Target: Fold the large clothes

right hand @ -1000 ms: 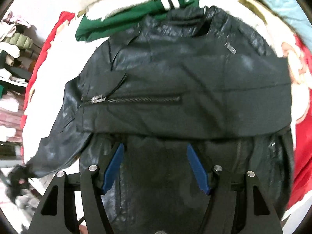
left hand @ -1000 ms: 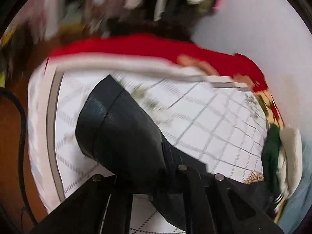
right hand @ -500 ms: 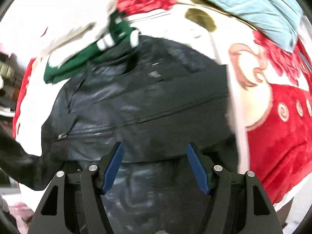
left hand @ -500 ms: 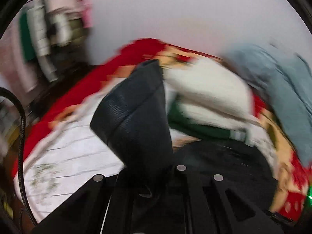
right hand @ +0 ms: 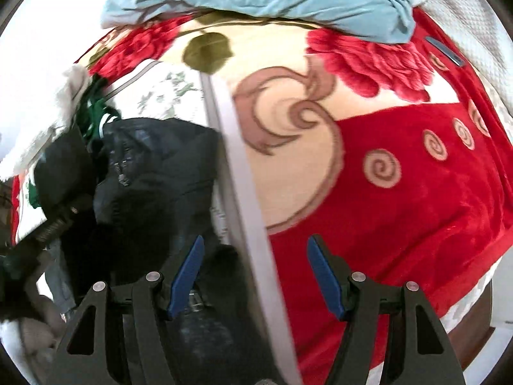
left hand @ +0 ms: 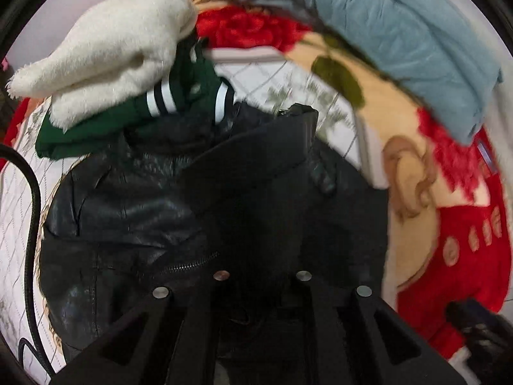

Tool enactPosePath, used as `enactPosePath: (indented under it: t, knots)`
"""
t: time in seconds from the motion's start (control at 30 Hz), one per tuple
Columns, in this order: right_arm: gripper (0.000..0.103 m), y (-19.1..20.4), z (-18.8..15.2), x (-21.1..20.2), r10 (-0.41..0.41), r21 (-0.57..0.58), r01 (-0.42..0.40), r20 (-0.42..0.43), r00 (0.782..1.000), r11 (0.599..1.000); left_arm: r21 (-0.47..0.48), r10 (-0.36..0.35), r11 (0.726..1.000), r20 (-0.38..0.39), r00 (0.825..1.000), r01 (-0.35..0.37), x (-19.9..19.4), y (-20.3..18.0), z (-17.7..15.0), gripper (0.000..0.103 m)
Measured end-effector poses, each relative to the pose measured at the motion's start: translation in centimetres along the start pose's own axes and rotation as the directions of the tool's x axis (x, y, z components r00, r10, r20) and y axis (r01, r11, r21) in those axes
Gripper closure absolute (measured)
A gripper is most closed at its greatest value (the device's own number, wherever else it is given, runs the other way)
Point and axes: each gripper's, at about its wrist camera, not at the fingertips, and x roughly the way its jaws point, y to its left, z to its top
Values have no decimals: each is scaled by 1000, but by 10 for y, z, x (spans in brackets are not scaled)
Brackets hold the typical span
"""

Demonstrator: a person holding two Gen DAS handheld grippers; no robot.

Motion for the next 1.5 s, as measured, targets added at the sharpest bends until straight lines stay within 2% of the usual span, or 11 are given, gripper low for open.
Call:
enactPosePath:
  t: [0.07,0.1,0.13,0.37,0.63,0.7,0.83,0.93,1.03,1.23,1.5]
  knots:
    - [34,-10,0,0,6,8,-6,-7,1000,1000,-22,-21,1000,-6,1000,21,0,0,-3,59]
    - [34,-14,0,1,12,13,-12,-15,1000,1000,-36,-23,999,0,1000,23,-3,2,-4,16]
    - [34,-16,0,1,19,16,-19,-20,1000,1000,-46,-27,999,16,1000,28,-8,4,-4,0]
    - [34,-11,0,-5,74,8,-74,-59,995,997,-123,72,990,42,996,-66,-33,33,-13,0]
    - [34,39,23,-2,210,-50,-216,-95,973,975,-302,197,935,8,980,-185,-70,111,-54,0]
    - [34,52,25,2,218,-55,-225,-106,970,973,-356,151,924,2,988,-141,-74,130,-63,0]
    - [34,75,20,11,222,-56,-232,-147,964,971,-397,-110,909,57,992,123,-86,146,-72,0]
    - [34,81,12,17,237,-9,-243,-200,951,970,-369,24,929,22,999,-14,-91,145,-75,0]
    - [34,83,7,14,211,4,-214,-200,957,977,-387,131,912,-41,991,-137,-77,166,-80,0]
    - [34,81,15,5,174,24,-173,-160,972,985,-335,383,839,-196,903,-429,-5,210,-86,0]
    - [34,109,28,37,50,-62,-58,-130,990,996,-315,386,847,-193,902,-429,24,205,-94,0]
